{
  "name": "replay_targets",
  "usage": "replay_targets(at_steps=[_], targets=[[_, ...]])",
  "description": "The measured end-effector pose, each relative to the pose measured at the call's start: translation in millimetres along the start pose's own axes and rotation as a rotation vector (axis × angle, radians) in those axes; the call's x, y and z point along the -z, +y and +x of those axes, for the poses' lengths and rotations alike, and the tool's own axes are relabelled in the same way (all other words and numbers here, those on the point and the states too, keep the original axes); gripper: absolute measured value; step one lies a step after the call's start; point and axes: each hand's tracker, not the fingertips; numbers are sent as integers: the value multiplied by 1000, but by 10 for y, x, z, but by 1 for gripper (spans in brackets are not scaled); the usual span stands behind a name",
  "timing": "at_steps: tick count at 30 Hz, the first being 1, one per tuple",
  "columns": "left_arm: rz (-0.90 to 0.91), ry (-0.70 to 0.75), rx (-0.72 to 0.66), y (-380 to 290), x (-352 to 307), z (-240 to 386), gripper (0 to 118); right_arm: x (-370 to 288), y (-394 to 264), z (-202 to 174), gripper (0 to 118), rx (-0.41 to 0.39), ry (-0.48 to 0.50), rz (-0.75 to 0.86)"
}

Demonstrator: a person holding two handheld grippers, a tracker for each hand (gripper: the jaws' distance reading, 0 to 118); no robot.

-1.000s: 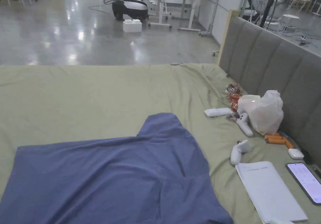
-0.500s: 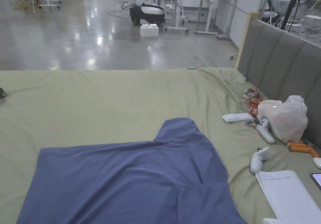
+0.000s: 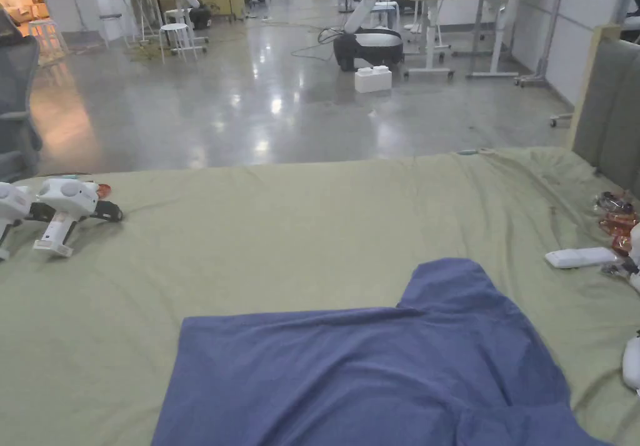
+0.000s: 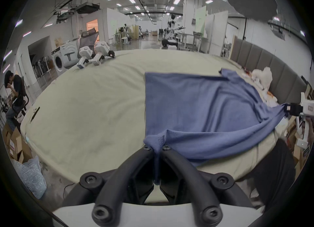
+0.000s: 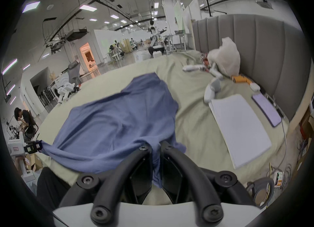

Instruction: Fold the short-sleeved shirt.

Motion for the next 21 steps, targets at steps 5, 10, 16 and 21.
replay_targets(at_steps=[5, 10, 16, 21], targets=[[-17, 3, 18, 698, 572, -32, 0, 650, 620, -88, 4, 1, -32, -23], [-79, -11, -15, 1262, 1254, -42, 0, 1405, 1077, -137, 4, -8, -74, -115], [-166, 14, -35, 1478, 1878, -39, 0, 2049, 1263, -143, 4, -16, -102, -200], [-177, 38, -49, 1403, 2051, -52, 38, 2293, 1205, -124, 68, -37, -108, -248]])
